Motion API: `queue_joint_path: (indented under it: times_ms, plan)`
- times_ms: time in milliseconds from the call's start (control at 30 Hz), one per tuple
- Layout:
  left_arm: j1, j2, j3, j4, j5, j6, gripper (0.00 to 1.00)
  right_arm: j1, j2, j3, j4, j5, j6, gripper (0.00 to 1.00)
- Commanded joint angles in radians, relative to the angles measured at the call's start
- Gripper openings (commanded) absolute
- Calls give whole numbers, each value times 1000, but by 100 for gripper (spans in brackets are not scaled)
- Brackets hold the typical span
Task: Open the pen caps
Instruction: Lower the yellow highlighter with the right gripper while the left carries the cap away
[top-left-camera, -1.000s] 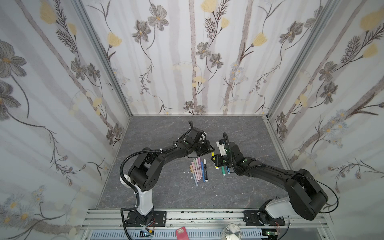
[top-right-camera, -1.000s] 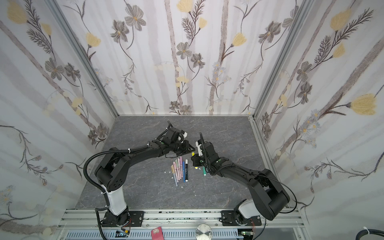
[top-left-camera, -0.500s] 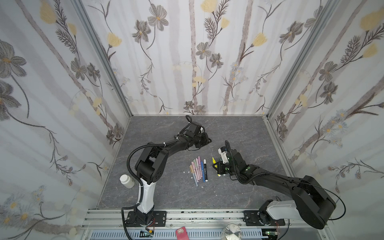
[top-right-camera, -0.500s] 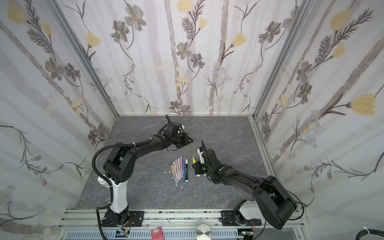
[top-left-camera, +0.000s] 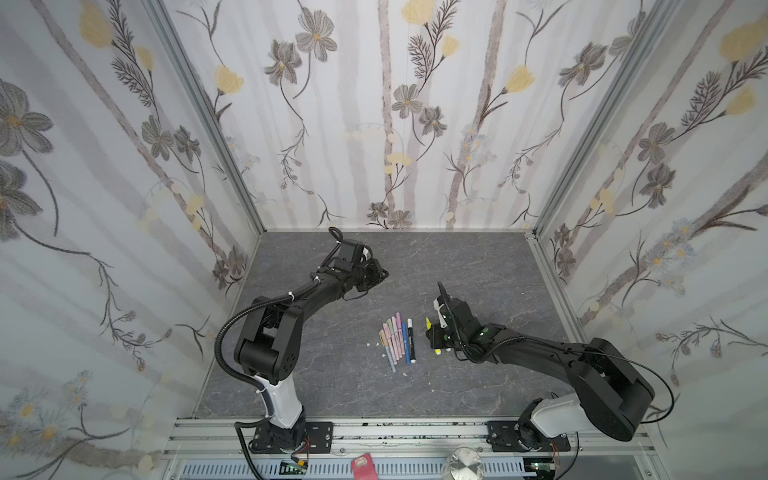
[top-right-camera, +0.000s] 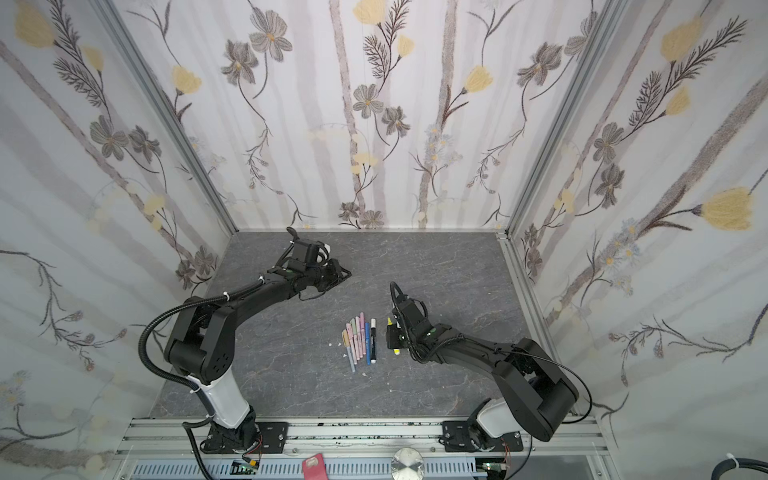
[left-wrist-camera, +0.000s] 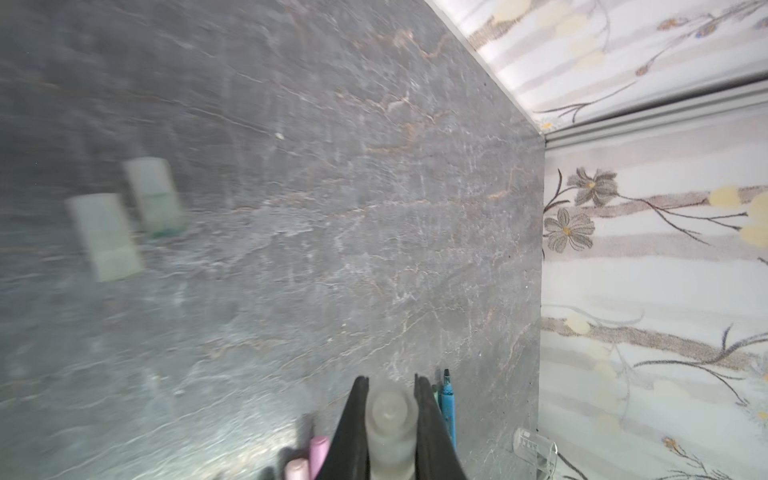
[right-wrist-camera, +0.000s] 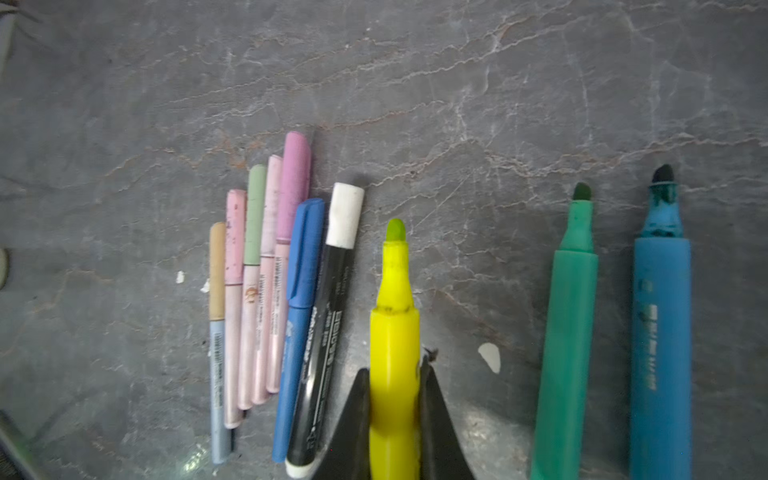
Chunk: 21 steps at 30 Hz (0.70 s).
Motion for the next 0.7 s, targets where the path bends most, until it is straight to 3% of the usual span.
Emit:
queue_joint_path:
  times_ms: [0, 267, 667]
  plan:
    - [61, -83, -82, -15, 8, 41, 0, 9, 50, 52, -115, 142, 8, 0]
    - [169, -181, -240, -15, 26, 80, 0, 18, 126, 132, -186, 227, 9, 2]
    - [193, -179, -270, 11, 50, 82, 0, 20, 191, 163, -215, 263, 4, 7]
